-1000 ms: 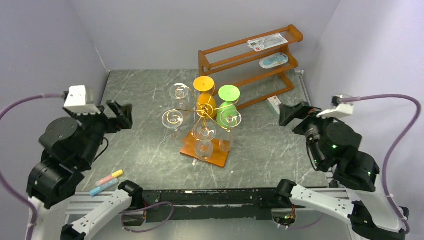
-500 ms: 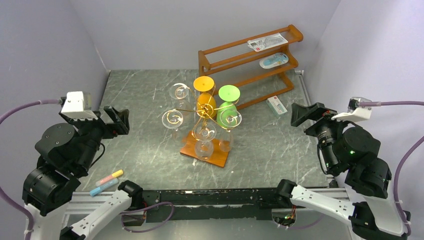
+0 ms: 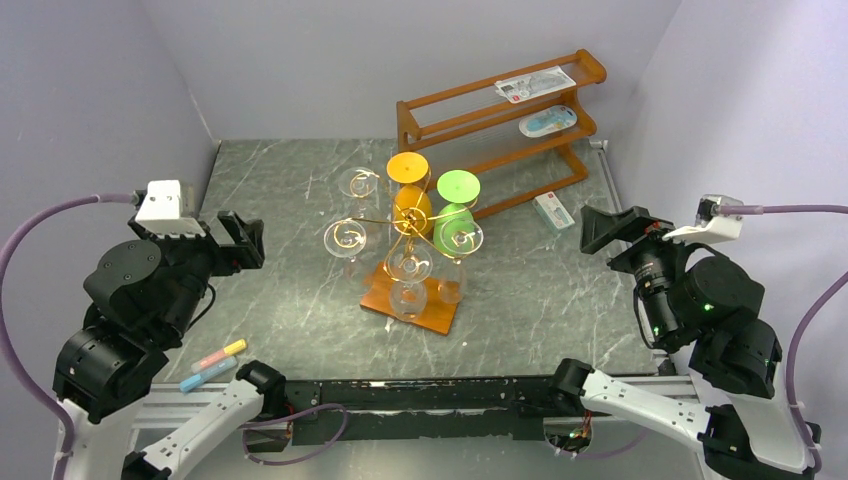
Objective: Place the wine glass upside down on the wine glass rack
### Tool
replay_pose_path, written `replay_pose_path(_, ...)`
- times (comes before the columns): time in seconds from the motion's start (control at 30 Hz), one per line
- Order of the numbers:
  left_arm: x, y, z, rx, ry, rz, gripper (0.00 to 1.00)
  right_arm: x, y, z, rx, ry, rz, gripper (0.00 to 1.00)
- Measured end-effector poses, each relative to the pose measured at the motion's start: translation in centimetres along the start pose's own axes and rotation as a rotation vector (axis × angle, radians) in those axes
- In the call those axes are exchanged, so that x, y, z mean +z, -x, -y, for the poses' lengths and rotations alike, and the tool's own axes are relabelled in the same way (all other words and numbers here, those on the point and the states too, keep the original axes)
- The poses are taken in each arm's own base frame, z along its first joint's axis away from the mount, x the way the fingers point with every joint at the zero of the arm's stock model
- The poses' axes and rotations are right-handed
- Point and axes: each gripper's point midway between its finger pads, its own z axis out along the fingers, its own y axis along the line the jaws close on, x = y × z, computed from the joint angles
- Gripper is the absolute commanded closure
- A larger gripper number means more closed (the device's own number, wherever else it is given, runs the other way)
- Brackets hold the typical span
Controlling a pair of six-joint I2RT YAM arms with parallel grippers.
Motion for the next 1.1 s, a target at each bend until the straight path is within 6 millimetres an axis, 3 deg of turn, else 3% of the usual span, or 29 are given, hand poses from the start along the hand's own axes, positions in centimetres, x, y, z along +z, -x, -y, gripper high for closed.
replay_pose_path(0.43,0.2,-0.4,0.3,0.012,-0.016,-0.013,0.04,-0.1,-0.1,-1.4,0.003,0.073,-0.014,0.00)
replay_pose_path(1.1,0.4,-0.9,0.3,0.017,-0.015,-0.024,0.04,-0.1,-0.4,-1.7,-0.005,0.089,-0.026,0.00)
